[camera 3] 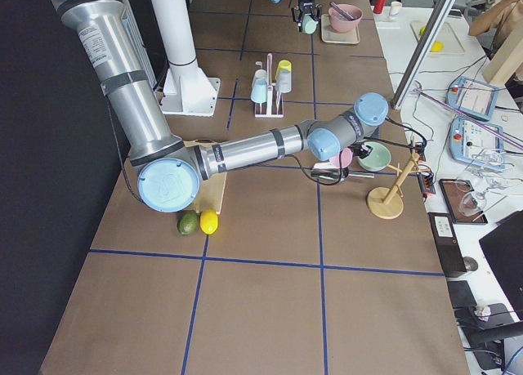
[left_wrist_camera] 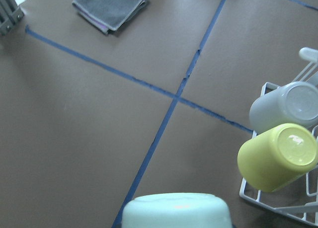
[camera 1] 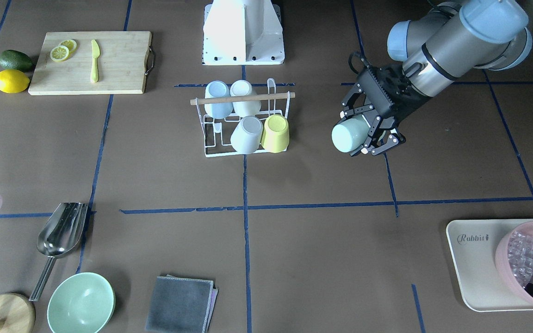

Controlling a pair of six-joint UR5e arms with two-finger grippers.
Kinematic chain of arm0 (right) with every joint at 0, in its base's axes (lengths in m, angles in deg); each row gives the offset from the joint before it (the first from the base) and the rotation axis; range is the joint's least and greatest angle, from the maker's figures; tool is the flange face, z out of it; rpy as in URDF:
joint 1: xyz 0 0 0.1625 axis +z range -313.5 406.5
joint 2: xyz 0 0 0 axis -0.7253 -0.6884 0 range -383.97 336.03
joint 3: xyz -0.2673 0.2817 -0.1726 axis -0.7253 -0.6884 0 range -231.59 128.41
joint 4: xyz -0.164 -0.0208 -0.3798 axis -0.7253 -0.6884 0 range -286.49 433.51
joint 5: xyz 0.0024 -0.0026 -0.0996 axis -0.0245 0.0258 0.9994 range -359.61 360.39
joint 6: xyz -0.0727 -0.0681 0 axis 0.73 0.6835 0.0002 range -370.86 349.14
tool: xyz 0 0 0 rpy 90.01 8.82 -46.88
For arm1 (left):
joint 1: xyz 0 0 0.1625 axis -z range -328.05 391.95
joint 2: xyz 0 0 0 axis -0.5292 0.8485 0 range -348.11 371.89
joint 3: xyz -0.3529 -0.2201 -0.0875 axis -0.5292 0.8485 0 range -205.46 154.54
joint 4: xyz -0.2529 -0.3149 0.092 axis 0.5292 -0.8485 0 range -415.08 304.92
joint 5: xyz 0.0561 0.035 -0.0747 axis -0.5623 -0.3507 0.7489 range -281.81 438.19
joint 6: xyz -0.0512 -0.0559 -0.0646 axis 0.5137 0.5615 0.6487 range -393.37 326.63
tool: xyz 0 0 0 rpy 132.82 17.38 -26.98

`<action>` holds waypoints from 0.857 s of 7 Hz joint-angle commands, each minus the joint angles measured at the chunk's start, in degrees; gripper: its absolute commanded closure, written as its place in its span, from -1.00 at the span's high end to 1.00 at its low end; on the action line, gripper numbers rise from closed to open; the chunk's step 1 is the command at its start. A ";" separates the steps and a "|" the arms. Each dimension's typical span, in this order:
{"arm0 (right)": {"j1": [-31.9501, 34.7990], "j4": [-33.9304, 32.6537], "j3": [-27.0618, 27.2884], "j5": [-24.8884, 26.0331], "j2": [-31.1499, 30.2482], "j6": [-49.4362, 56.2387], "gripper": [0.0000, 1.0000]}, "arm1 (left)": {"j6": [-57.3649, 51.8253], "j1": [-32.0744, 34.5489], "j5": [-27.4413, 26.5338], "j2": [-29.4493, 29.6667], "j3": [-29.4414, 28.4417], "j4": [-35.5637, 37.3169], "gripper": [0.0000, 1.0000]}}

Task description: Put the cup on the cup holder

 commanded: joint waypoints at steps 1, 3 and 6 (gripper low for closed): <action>0.13 17.33 -0.60 4.79 -0.19 -18.40 -1.00 | 5.40 -0.41 -0.10 -2.40 5.16 -6.38 -0.89; 0.13 32.18 -1.57 6.91 -0.80 -27.97 -1.00 | 7.89 -2.50 -4.02 -5.90 5.70 -18.23 -0.89; -5.38 55.37 -1.75 16.38 -0.54 -51.70 -1.00 | 8.60 -20.49 -27.37 -15.41 15.00 -31.34 -0.88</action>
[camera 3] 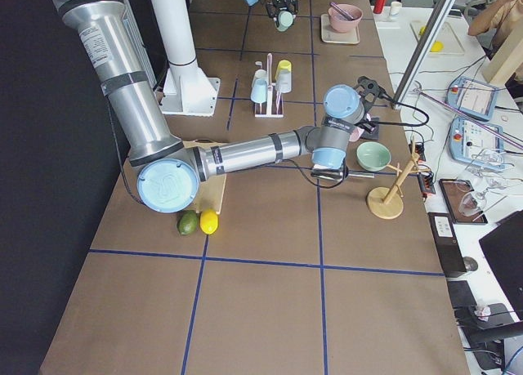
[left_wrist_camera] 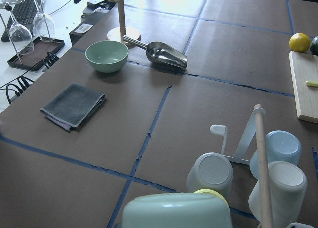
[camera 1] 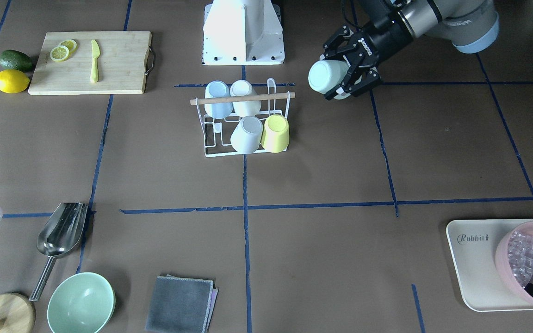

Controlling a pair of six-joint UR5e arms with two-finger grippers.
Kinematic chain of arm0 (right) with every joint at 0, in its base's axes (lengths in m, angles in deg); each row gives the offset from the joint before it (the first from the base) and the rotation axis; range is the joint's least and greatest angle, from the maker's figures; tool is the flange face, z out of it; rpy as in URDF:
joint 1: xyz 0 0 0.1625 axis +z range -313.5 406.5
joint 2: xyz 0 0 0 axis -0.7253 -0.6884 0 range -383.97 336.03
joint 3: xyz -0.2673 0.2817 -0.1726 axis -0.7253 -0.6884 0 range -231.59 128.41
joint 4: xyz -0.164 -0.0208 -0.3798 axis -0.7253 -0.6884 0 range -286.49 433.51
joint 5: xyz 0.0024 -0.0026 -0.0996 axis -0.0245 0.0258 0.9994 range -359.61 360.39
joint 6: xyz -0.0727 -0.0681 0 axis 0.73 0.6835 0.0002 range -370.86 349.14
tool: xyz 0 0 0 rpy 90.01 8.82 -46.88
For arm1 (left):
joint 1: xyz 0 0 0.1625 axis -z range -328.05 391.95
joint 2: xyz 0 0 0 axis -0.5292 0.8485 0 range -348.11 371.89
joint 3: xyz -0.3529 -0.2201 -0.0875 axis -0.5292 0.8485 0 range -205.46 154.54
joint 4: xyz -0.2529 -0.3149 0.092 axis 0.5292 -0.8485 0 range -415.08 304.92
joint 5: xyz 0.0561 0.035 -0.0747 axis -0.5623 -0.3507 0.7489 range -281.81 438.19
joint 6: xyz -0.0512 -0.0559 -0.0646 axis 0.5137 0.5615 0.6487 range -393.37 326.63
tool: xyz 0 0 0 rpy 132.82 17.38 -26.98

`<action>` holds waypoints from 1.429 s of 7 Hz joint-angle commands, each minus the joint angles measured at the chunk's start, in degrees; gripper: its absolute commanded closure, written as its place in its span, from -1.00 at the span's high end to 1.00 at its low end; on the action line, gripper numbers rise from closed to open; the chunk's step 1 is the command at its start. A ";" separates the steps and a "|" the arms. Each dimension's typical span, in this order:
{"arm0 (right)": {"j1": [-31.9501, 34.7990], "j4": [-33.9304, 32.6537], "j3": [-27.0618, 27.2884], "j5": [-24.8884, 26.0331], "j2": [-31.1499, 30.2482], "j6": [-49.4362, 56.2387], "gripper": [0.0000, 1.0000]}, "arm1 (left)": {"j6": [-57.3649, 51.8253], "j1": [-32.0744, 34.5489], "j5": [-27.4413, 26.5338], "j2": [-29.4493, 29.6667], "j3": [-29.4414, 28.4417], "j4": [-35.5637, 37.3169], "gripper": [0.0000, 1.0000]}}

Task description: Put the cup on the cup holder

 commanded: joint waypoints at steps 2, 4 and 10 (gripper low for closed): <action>-11.27 22.98 -0.13 11.12 -0.05 -13.02 -1.00 | 0.38 -14.79 -17.89 -4.18 3.53 -14.45 -0.88; -19.36 29.25 -0.04 17.09 1.35 -9.81 -1.00 | 0.20 -21.56 -25.52 -5.60 1.26 -25.25 -0.88; -27.97 31.11 -2.42 19.83 9.61 11.57 -1.00 | -3.57 -21.86 -31.02 3.18 -13.49 -34.61 -0.84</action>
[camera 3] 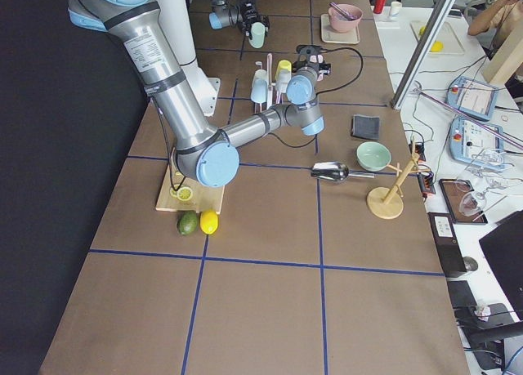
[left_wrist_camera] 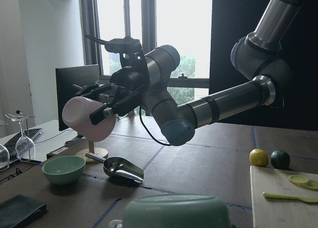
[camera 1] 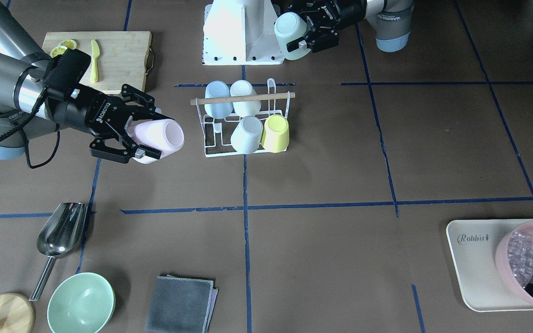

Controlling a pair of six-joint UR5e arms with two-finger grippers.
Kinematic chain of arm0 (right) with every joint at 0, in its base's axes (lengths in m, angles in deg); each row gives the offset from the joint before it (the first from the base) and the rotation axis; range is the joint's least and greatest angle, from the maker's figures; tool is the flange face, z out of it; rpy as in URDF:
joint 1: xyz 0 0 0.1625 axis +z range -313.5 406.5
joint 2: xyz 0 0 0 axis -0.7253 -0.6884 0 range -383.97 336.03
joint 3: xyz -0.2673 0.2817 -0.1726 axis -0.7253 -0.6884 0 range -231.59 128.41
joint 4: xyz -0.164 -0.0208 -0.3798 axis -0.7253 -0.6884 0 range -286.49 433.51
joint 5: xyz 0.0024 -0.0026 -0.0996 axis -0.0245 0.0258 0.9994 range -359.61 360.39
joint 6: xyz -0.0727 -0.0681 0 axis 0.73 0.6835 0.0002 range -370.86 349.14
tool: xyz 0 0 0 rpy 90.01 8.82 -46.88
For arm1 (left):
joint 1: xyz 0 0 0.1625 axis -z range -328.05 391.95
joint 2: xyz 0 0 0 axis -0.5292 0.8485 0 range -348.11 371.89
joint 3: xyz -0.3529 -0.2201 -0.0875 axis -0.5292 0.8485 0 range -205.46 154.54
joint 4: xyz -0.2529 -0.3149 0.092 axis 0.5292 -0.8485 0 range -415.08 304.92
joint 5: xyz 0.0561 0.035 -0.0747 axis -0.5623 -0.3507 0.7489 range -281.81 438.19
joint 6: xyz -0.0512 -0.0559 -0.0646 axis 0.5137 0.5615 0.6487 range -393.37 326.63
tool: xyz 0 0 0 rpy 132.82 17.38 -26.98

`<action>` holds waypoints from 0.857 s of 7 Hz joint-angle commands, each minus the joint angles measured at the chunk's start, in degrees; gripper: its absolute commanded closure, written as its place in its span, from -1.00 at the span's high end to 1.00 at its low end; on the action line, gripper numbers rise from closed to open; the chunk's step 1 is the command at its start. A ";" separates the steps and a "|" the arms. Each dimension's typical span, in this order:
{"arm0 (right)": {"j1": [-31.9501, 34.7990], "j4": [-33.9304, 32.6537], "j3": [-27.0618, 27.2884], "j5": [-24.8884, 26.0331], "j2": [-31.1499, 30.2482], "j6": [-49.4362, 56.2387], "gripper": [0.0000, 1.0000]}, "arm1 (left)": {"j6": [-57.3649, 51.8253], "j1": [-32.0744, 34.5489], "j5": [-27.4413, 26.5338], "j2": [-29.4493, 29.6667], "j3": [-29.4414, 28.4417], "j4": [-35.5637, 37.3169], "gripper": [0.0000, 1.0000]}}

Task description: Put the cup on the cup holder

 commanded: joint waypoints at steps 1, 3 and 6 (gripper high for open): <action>-5.60 1.31 -0.37 4.00 1.65 1.46 -1.00 | -0.80 -0.01 -1.11 3.67 -4.30 -1.13 -0.83; -9.05 1.58 -1.07 5.08 2.01 1.54 -1.00 | -0.71 -0.19 -1.90 4.82 -7.82 -2.80 -0.80; -12.82 3.24 -2.13 6.13 1.58 1.54 -1.00 | -0.71 -0.45 -1.99 4.73 -9.50 -2.89 -0.76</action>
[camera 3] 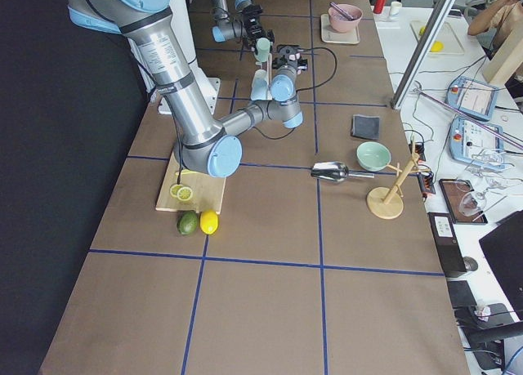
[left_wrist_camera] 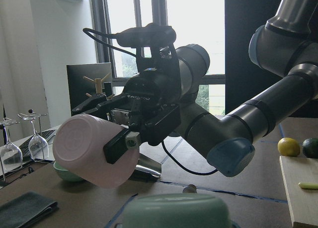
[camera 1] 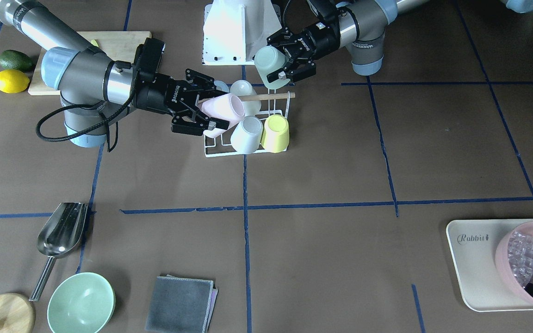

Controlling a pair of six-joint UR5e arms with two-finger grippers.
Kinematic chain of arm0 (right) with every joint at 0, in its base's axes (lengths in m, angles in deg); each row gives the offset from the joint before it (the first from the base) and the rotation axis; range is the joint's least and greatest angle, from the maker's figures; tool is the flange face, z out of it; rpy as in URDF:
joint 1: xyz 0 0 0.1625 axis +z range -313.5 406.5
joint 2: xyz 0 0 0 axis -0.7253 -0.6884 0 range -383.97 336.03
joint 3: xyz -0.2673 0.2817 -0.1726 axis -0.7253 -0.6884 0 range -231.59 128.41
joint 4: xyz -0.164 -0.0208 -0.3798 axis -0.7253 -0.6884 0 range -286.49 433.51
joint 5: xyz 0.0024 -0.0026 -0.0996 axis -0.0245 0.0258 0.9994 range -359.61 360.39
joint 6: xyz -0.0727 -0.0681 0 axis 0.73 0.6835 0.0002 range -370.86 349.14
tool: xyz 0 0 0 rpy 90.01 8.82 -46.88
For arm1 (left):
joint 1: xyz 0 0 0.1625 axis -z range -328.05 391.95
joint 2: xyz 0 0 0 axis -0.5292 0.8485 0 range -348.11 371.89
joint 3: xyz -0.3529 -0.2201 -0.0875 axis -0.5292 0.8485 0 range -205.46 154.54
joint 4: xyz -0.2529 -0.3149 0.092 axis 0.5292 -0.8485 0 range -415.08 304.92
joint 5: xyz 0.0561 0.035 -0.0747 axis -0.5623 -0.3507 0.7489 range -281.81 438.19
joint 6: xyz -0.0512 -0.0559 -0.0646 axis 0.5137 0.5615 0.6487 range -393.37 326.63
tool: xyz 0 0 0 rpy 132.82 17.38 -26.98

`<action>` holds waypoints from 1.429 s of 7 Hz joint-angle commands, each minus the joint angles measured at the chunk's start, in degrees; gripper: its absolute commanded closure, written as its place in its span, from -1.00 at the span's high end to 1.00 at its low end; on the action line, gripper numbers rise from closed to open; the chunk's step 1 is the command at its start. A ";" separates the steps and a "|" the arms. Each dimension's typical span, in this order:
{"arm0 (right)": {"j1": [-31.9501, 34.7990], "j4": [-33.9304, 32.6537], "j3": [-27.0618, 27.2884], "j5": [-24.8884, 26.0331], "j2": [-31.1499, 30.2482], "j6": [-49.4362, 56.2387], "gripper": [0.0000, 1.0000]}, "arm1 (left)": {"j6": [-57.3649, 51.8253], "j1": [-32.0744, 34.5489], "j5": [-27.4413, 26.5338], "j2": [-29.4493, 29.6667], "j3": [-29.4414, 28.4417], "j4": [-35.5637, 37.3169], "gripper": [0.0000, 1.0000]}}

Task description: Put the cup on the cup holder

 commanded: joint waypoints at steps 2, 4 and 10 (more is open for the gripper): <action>-2.55 2.40 -2.22 1.11 0.00 0.00 -1.00 | 0.00 -0.12 -0.12 -0.23 -1.04 -0.30 -0.69; -2.82 2.48 -2.14 1.11 -0.96 0.00 -1.00 | 0.09 -0.38 -0.03 -0.23 -1.48 -0.30 -0.67; -2.82 2.48 -2.57 1.19 -0.79 -0.08 -1.00 | 0.27 -0.21 -0.12 -0.49 -1.75 -1.35 1.00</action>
